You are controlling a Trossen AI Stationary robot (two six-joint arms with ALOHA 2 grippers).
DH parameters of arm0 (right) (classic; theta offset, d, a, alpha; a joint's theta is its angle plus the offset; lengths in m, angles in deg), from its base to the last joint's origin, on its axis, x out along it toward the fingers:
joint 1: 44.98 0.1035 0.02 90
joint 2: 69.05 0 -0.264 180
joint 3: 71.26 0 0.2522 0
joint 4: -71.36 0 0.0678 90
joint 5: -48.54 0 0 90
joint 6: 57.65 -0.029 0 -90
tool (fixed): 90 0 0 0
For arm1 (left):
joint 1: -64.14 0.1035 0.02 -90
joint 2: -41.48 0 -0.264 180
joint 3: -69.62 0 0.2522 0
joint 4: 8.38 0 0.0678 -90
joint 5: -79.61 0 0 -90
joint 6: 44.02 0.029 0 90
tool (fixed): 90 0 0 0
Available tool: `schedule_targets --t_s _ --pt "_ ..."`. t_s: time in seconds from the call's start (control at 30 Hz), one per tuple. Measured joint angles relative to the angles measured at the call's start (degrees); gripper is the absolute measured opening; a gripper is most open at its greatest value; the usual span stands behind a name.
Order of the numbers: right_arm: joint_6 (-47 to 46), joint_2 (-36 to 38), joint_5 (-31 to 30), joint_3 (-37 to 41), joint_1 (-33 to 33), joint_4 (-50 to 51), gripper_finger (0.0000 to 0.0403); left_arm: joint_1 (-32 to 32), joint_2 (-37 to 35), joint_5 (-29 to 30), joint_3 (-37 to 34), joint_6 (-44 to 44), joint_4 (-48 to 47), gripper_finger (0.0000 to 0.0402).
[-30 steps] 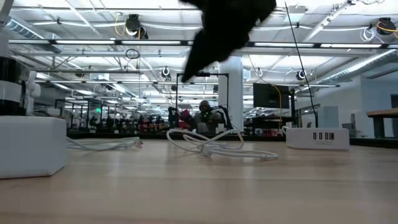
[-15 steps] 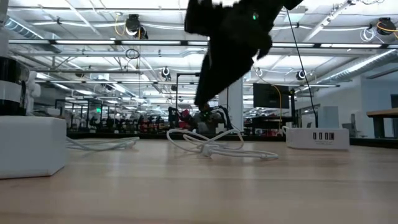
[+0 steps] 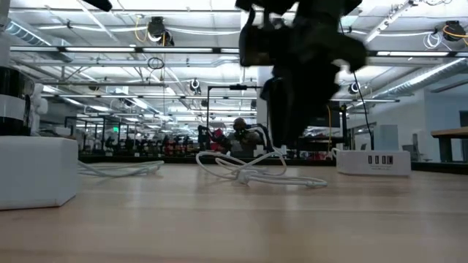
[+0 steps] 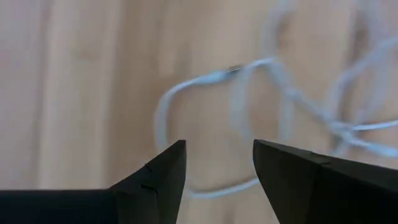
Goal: Insert USB
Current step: Insert the white charger cable into the blue adapter
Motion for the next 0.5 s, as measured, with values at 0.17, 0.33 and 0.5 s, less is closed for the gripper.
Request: schedule_targets --t_s 0.17,0.33,0.5 --pt "-2.6 0.0 -1.9 0.9 5.9 -0.7 0.0178 3.3 -0.3 -7.6 -3.4 13.3 11.1 0.0004" --pt "-9.6 0.0 -6.4 5.5 8.6 -9.6 0.0175 7.6 -0.4 -14.3 -8.3 18.8 19.3 0.0004" --pt "-13.3 0.0 -6.7 11.2 8.9 -20.5 0.015 11.5 -0.4 -21.4 -11.7 22.7 26.3 0.0003"
